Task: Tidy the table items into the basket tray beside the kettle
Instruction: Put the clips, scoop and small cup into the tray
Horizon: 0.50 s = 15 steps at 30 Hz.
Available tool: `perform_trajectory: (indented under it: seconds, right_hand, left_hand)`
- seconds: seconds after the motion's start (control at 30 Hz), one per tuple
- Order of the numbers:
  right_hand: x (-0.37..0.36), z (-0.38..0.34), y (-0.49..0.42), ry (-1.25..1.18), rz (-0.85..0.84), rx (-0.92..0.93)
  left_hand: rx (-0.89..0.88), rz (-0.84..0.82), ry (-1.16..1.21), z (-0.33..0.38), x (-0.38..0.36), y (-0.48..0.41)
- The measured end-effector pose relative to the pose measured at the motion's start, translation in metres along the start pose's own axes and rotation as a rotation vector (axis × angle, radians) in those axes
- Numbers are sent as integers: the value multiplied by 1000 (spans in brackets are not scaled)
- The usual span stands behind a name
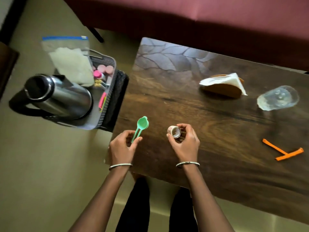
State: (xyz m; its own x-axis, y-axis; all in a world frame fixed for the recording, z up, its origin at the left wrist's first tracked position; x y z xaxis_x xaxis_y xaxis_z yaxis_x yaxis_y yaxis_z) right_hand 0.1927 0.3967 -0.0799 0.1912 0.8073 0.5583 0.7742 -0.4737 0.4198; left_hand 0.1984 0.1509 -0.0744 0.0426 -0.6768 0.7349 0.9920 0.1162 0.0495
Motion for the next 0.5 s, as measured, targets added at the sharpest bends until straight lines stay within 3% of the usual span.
perform_trajectory:
  seconds: [0.37,0.5]
  right_hand:
    - [-135,-76,30,46,-157,66]
    - [-173,-102,32,102,-194,121]
  left_hand:
    - [166,169,-184,-107,102,-37]
    - [252,142,-270,-138,115,-51]
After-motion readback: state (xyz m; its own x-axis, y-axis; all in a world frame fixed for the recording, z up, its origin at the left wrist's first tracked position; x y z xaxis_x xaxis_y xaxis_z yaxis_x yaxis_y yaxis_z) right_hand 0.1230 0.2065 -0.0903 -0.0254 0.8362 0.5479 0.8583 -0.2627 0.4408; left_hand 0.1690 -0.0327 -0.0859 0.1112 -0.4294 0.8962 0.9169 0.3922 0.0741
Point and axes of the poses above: each hand's wrist, its own y-axis away from the middle knuckle, its own x-axis out of the back of the hand, z = x × y, the point moved 7 cm from there along -y, towards the middle knuckle, and after that the axes turned 14 degrees about -x, right-handed, at the moved point
